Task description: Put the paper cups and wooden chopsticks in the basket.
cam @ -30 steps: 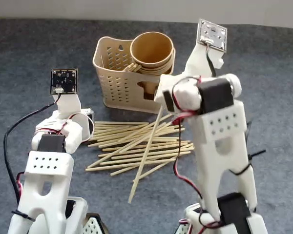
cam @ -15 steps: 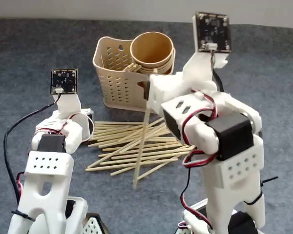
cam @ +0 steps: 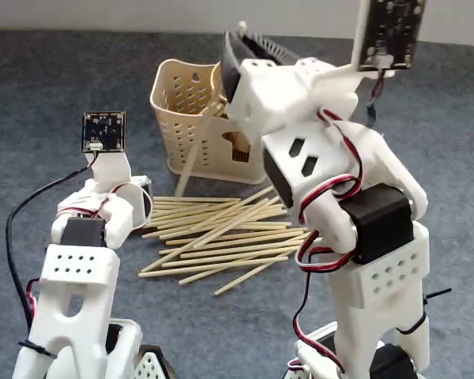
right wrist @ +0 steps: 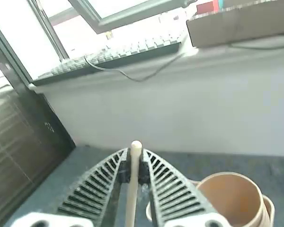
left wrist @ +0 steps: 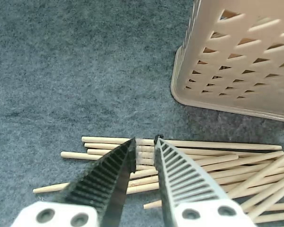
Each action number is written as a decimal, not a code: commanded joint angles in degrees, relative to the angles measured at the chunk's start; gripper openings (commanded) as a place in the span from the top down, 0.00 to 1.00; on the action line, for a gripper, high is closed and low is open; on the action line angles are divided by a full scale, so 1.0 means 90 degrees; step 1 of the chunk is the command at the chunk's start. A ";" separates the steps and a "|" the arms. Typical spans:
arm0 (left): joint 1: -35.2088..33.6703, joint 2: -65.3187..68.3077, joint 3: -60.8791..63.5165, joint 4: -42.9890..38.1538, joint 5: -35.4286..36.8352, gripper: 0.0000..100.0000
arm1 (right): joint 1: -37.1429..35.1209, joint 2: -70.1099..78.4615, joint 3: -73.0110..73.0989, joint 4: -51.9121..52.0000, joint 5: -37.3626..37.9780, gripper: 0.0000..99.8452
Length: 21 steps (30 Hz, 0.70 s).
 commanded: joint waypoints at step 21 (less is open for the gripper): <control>-0.0034 -0.0171 -0.0073 -0.0117 0.0010 0.92 | 0.1011 -0.0132 0.2505 -0.5983 0.0088 0.99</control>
